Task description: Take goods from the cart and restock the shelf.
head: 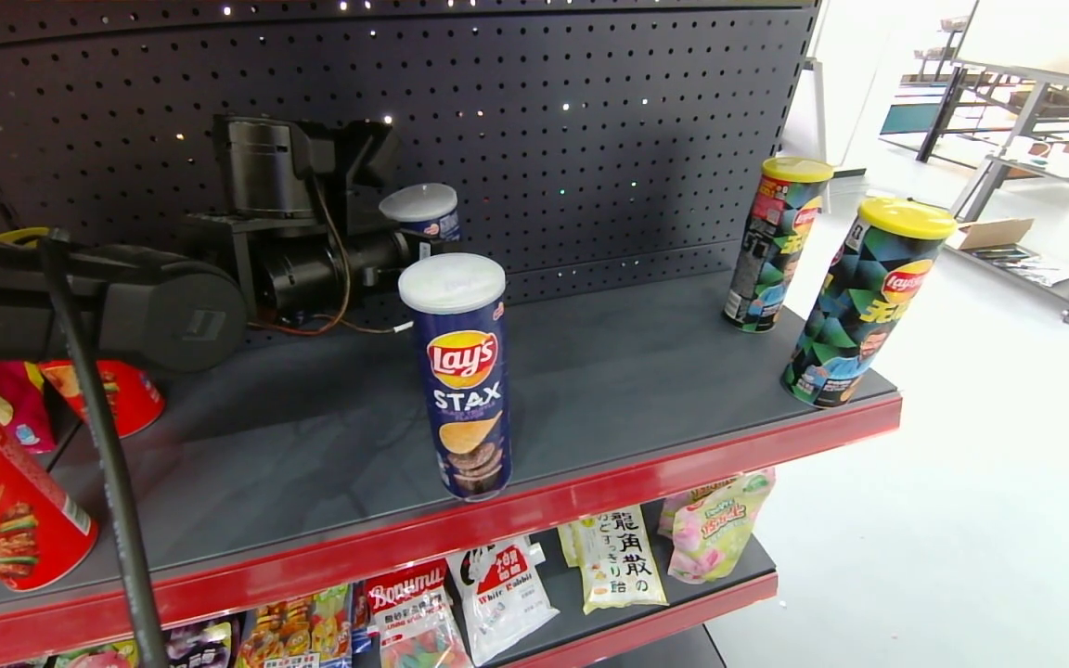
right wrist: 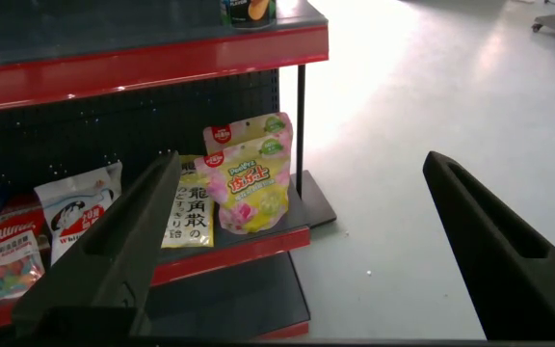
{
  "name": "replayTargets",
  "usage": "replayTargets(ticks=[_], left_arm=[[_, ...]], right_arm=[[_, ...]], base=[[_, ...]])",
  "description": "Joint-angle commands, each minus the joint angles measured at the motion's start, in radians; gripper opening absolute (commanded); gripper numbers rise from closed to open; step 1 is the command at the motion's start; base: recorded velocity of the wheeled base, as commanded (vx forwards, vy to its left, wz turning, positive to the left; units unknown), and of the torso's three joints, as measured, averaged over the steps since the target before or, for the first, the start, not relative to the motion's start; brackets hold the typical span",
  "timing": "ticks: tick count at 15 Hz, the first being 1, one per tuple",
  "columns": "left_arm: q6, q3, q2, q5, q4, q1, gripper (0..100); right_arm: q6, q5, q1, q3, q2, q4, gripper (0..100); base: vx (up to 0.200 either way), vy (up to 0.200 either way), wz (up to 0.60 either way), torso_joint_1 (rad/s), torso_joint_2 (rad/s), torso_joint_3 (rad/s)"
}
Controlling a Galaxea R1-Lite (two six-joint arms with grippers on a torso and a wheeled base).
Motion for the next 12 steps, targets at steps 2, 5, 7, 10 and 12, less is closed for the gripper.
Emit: replayTargets(ticks=[2,5,7,10,12], left_arm=[[0.0,0.007,-0.004,-0.001,0.013,0.0,0],[0.002,0.007,-0.008,-0.001,0.04,0.0,0],[0.002,0.005,-0.008,-0.001,0.04,0.0,0],[0.0,0.01,-0.008,0.001,0.039,-0.002,0],[0.0,0.007,-0.007,0.001,0.036,-0.002,100]], right_arm=[[0.0,0.0,0.0,0.0,0.0,0.0,100],[0.0,0.0,0.0,0.0,0.0,-0.001,100],[0.0,0.0,0.0,0.0,0.0,0.0,100],[0.0,0.0,0.0,0.0,0.0,0.0,100],[0.0,0.0,0.0,0.0,0.0,0.0,100]], base=[[0.0,0.0,0.0,0.0,0.0,0.0],[0.0,0.0,0.0,0.0,0.0,0.0],[0.0,0.0,0.0,0.0,0.0,0.0],[0.0,0.0,0.0,0.0,0.0,0.0],[0.0,0.0,0.0,0.0,0.0,0.0]])
